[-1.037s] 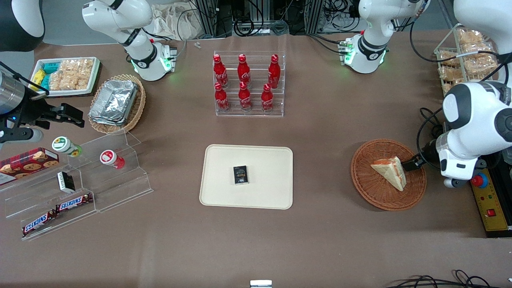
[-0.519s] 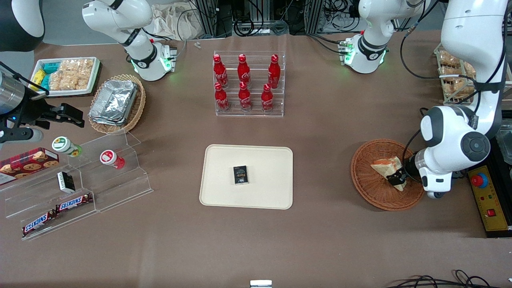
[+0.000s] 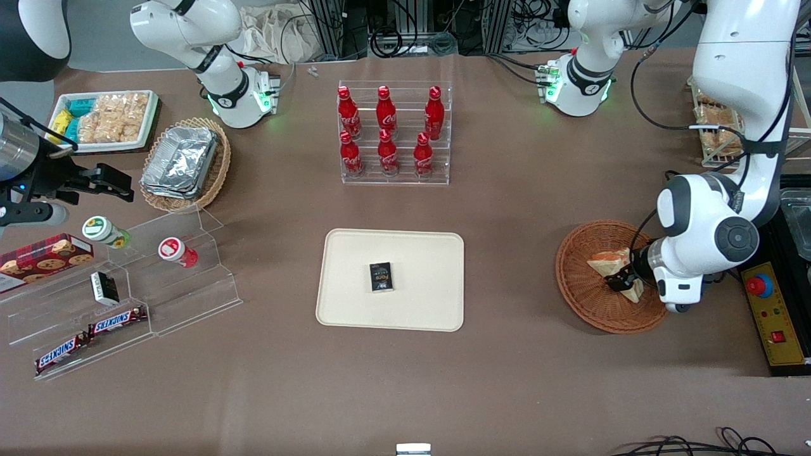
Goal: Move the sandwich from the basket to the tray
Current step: 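Close the left gripper on the wrapped sandwich and lift it, then carry the held sandwich with the left gripper over the cream tray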
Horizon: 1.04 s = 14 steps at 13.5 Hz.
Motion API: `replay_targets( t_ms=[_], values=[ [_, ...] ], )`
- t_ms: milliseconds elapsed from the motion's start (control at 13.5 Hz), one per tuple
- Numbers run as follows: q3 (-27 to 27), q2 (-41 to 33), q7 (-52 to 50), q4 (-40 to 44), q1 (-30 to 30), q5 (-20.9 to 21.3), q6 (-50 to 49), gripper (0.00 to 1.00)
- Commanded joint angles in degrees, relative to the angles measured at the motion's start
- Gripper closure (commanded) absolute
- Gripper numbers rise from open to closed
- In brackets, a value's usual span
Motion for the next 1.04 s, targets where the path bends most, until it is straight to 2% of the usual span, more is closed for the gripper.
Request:
replay_targets(
  t_ms=[0, 74, 148, 222, 296, 667, 815, 963],
  values=[
    [-0.1, 0.9, -1.5, -0.7, -0.4, 1.4, 2.0, 0.02],
    [-0.1, 1.4, -2.0, -0.6, -1.3, 1.3, 2.8, 0.29],
    [0.0, 1.5, -2.8, -0.5, -1.6, 1.4, 2.8, 0.65],
    [0.0, 1.5, -2.5, -0.5, -1.7, 1.5, 2.6, 0.88],
    [0.0, 1.5, -2.2, -0.4, -1.7, 1.5, 2.5, 1.0],
    [-0.2, -1.0, -1.8, 2.2, -2.1, 2.8, -3.5, 1.0],
    [-2.1, -1.9, 2.5, 10.2, -2.3, 5.4, -15.7, 1.0],
    [-4.5, -1.4, 6.1, 21.2, -2.3, 5.3, -29.4, 1.0]
  ],
)
